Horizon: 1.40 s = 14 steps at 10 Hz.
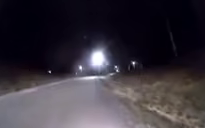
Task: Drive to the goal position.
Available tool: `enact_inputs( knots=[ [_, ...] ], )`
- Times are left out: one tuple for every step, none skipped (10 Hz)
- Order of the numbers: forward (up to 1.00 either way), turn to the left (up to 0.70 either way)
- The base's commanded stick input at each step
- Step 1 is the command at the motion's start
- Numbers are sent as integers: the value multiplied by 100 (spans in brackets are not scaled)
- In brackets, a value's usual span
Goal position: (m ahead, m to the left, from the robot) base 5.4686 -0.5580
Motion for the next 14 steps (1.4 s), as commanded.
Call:
enact_inputs(
  knots=[
    [85,28],
    [85,34],
    [85,34],
    [85,34],
    [85,34],
    [85,34],
    [85,34],
    [85,34],
    [85,28],
    [85,16],
    [85,4],
    [85,0],
    [85,0],
    [85,0]
  ],
)
